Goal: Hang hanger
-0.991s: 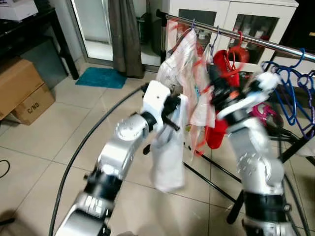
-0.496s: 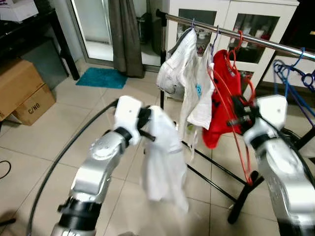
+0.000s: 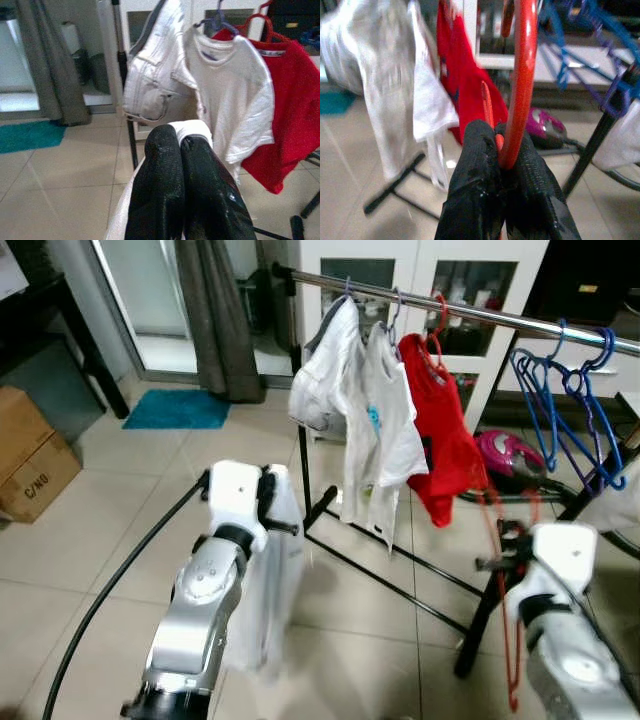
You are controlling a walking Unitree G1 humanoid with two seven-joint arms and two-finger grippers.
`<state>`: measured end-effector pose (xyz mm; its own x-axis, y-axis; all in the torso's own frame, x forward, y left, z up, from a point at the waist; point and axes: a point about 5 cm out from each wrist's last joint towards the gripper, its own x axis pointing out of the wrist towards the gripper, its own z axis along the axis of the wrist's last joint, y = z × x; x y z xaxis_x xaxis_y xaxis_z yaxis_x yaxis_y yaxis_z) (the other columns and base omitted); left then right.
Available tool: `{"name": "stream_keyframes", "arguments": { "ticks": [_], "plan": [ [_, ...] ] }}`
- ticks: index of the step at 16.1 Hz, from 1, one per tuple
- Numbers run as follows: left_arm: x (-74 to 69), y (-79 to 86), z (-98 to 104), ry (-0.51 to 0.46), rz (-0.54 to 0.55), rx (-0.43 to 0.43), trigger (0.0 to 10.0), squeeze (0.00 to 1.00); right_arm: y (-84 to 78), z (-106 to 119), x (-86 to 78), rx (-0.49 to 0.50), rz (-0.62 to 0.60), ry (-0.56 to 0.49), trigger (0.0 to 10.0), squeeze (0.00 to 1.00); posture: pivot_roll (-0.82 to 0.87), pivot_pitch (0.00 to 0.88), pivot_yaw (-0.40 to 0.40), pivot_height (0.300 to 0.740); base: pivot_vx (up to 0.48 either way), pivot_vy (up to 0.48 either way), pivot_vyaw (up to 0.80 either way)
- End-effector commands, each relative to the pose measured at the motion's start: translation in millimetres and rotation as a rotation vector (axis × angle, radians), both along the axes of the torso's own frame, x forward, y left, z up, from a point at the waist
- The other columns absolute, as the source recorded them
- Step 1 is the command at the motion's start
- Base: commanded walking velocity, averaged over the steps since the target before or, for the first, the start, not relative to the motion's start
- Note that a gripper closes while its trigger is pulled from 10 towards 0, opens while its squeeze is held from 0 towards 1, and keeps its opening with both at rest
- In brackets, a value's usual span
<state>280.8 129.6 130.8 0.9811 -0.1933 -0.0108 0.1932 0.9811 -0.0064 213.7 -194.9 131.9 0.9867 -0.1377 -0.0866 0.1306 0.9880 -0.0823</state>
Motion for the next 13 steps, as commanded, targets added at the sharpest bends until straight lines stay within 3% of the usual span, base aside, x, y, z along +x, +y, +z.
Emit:
{"name": "stream_keyframes", "arguments": {
  "ticks": [1,3,5,7,9,13],
  "plan": [
    [-0.6,6.6,10,-0.058,0.051,-0.018,10.0,0.0,1.7,10,-3.0,0.007,0.003,-0.04,10.0,0.0,-0.06,0.039,0.07,0.74,0.0,0.0,-0.8],
    [0.5,18.7,10,-0.04,0.117,0.025,10.0,0.0,16.5,22,-2.2,-0.014,0.111,-0.095,10.0,0.0,-0.07,0.048,0.05,0.74,0.0,0.0,-0.8],
    [-3.9,16.9,15,-0.054,0.015,0.067,10.0,0.0,20.6,23,0.1,0.028,0.132,-0.097,10.0,0.0,-0.05,0.051,0.014,0.74,0.0,0.0,-0.8],
    [-10.3,9.4,20,-0.086,-0.065,0.11,10.0,0.0,11.2,7,4.5,0.112,0.035,-0.05,10.0,0.0,-0.03,0.045,0.003,0.74,0.0,0.0,-0.8],
    [-12.0,5.0,14,-0.064,-0.081,0.144,10.0,0.0,1.9,0,4.2,0.093,-0.022,-0.03,10.0,0.0,-0.04,0.046,-0.001,0.74,0.0,0.0,-0.8],
    [-11.7,-6.5,15,-0.033,-0.14,0.084,10.0,0.0,-1.1,-2,-10.0,0.079,-0.057,0.001,10.0,0.0,-0.09,0.086,0.052,0.74,0.0,0.0,-0.8]
  ]
}}
